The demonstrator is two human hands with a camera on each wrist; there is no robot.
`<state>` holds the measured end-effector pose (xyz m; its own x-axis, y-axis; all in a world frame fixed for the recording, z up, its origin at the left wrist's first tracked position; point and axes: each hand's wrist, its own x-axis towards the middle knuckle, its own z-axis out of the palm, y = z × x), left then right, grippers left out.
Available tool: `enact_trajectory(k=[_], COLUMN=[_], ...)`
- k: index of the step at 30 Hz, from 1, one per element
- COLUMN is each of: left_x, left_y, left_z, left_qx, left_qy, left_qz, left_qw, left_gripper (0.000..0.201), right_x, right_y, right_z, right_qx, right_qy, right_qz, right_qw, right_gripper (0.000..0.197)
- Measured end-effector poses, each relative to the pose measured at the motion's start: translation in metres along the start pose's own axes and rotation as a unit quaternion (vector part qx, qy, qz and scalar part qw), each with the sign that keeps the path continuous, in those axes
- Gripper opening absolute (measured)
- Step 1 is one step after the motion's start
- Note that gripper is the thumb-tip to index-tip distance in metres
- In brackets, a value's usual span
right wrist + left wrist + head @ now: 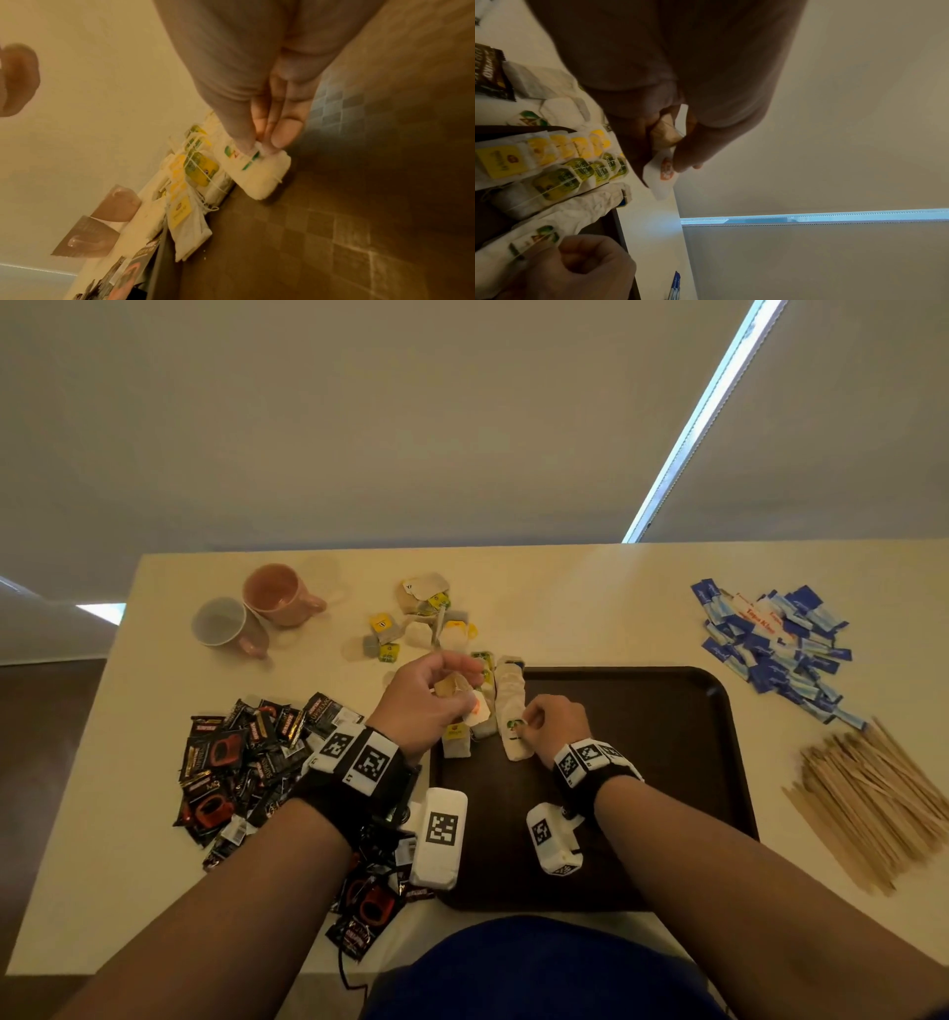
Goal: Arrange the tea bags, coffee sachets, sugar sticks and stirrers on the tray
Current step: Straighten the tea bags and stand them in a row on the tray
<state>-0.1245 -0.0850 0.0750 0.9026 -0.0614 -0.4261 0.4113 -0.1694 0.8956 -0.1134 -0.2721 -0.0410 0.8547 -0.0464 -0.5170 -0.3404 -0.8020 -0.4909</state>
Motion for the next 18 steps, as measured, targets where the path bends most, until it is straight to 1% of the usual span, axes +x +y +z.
enact_trajectory(k=[3,5,6,8,10,12,15,16,18], left_x=[-0.001,-0.003,-0.004,-0.004,-0.006,-0.008,-0.011,-0.012,-0.013], left_y=[0.002,0.007,0.009,0.013,0.016,0.018,0.019,0.019,0.02], left_z=[0.003,0.005,0.006,0.006,0.007,0.008,0.009,0.009,0.009], left_qx=[-0.059,-0.144,-0.192,-0.262,-0.302,-0.325,-0.354,-0.355,-0.334], left_qy=[-0.001,0.005,0.008,0.012,0.018,0.019,0.01,0.004,-0.009], left_qz=[-0.028,-0.074,-0.098,-0.124,-0.138,-0.146,-0.151,-0.151,-0.142], left_qw=[0.998,0.987,0.977,0.957,0.943,0.934,0.923,0.923,0.932], left_gripper=[0.024,0.012,0.011,0.016,0.027,0.038,0.054,0.058,0.063], right_x=[-0.004,-0.01,-0.015,-0.027,-0.041,-0.054,-0.067,-0.069,-0.07], right_y=[0.003,0.0,-0.004,-0.019,-0.038,-0.053,-0.063,-0.063,-0.063], right_z=[-0.006,-0.018,-0.026,-0.043,-0.06,-0.071,-0.076,-0.075,-0.073], right_qx=[0.013,0.025,0.04,0.092,0.16,0.195,0.16,0.141,0.134], right_qy=[0.004,0.025,0.039,0.052,0.035,0.011,0.007,0.01,0.023], right_qz=[-0.01,-0.04,-0.062,-0.104,-0.15,-0.201,-0.258,-0.264,-0.254], right_qw=[1.0,0.999,0.997,0.989,0.975,0.96,0.953,0.954,0.958], right_gripper=[0.015,0.014,0.013,0.015,0.021,0.022,0.015,0.016,0.013])
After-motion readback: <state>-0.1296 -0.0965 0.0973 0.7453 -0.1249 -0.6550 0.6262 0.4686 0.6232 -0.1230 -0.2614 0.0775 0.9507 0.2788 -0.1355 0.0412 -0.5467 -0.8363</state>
